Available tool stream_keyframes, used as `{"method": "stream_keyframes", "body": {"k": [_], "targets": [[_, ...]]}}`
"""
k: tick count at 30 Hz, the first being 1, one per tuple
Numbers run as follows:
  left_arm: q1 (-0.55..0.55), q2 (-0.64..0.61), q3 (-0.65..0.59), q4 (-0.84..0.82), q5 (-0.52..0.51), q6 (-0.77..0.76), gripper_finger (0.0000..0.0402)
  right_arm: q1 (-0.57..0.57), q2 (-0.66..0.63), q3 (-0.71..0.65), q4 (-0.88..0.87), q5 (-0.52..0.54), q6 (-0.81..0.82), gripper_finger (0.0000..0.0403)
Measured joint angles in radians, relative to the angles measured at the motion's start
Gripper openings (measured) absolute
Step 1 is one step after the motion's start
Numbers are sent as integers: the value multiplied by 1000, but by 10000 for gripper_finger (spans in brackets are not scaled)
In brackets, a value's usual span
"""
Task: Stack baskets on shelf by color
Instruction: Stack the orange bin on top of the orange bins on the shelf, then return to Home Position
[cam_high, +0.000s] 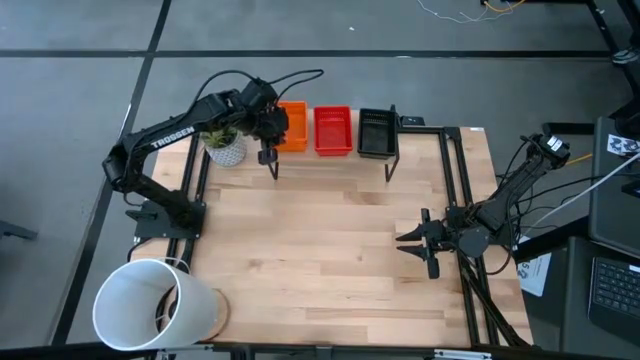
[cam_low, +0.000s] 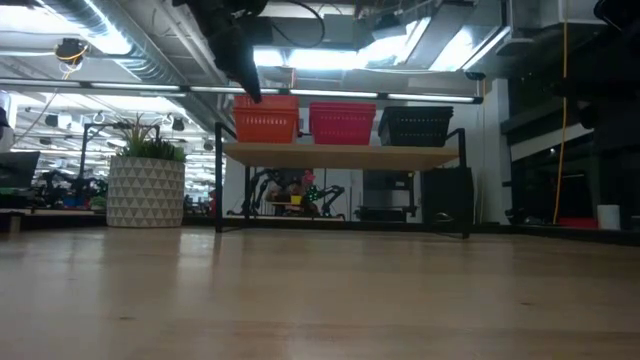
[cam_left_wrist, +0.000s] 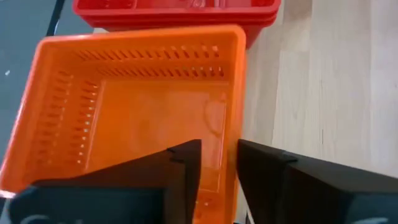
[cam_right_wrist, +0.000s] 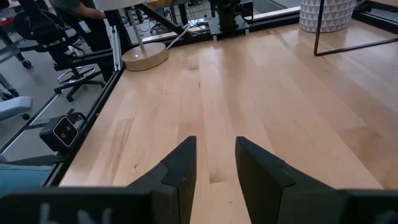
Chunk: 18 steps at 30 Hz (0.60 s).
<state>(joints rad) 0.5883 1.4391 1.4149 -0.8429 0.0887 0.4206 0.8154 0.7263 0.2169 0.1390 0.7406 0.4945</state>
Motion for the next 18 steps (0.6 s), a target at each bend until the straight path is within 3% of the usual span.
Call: {"method": "stream_keyframes", "body": {"k": [8, 12, 18], "targets": [[-66, 0, 76, -24, 1, -33, 110, 0, 0, 0, 0, -8, 0, 110], [-122, -2, 168, -43, 1, -179, 109, 0, 0, 0, 0, -20, 7, 110], [-191, -2, 237, -66, 0, -333, 110, 0, 0, 0, -1, -143, 41, 110]]}}
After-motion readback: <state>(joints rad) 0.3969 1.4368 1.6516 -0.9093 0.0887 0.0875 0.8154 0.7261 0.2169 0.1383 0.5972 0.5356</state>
